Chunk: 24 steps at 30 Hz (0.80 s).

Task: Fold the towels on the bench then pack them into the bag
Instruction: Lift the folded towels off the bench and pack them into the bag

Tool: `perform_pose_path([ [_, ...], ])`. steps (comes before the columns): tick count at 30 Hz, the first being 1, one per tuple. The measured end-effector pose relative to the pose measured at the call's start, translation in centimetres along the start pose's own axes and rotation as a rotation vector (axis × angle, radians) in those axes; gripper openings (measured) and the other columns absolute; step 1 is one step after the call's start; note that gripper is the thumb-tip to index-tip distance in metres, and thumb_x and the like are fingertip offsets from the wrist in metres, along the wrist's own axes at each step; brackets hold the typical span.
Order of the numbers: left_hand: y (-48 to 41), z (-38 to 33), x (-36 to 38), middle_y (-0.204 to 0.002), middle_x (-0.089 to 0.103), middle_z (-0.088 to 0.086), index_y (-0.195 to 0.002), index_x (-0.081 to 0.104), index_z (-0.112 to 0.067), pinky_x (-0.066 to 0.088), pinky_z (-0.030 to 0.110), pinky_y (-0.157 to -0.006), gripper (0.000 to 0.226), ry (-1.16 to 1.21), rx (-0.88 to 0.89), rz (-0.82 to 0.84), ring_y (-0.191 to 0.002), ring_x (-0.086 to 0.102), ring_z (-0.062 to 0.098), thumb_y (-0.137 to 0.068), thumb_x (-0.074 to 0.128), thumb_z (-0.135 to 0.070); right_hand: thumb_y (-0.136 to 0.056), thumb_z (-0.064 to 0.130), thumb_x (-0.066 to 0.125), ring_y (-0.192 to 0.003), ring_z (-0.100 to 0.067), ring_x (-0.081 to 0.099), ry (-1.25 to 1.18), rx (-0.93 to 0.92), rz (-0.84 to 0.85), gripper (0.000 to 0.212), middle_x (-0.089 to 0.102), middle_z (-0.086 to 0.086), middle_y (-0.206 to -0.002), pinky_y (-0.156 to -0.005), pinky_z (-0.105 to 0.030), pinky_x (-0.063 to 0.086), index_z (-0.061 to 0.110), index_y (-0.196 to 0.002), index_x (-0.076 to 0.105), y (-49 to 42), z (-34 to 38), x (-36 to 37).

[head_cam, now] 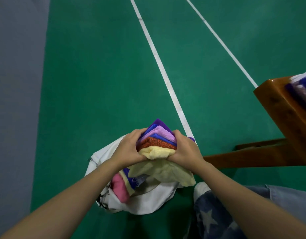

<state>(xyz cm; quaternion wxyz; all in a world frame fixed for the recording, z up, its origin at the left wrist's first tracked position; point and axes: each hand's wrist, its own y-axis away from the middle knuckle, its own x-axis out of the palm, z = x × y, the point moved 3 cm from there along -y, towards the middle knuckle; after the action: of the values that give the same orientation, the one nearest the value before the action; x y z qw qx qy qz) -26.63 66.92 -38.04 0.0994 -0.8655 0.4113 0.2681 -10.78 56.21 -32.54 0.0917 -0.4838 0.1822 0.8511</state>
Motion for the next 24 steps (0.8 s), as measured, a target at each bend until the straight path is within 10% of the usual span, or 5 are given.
perform_pose_path([
  [4, 1.4, 3.8, 1.0, -0.134, 0.048, -0.007, -0.135, 0.044, -0.027, 0.034, 0.029, -0.101, 0.096, -0.224, -0.023, 0.132, -0.122, 0.045, 0.014, -0.052, 0.064, -0.07, -0.07, 0.044, 0.071, -0.077, -0.014, 0.058, 0.049, 0.09, -0.003, 0.048, 0.059, 0.007, -0.087, -0.066, -0.033, 0.049, 0.023, -0.104, 0.044, 0.5, -2.9, 0.3],
  [11, 1.8, 7.9, 4.4, -0.141, 0.04, -0.01, -0.092, 0.072, -0.033, 0.017, 0.033, -0.111, 0.04, -0.454, 0.017, 0.388, -0.128, 0.034, 0.013, -0.069, 0.064, -0.064, -0.068, 0.043, 0.07, -0.076, -0.015, 0.058, 0.117, 0.106, 0.073, 0.047, 0.058, 0.006, -0.084, -0.066, -0.036, 0.052, 0.023, -0.101, 0.044, 0.9, -5.5, 0.4],
  [24, 2.3, 10.7, 6.5, -0.15, 0.031, -0.01, -0.134, 0.049, -0.028, 0.001, 0.046, -0.116, 0.075, -0.746, 0.012, 0.657, -0.14, 0.019, 0.015, -0.073, 0.055, -0.071, -0.067, 0.04, 0.074, -0.076, -0.017, 0.06, 0.041, 0.16, 0.085, 0.052, 0.061, 0.005, -0.086, -0.067, -0.038, 0.052, 0.022, -0.105, 0.044, 0.2, -5.7, 1.0],
])
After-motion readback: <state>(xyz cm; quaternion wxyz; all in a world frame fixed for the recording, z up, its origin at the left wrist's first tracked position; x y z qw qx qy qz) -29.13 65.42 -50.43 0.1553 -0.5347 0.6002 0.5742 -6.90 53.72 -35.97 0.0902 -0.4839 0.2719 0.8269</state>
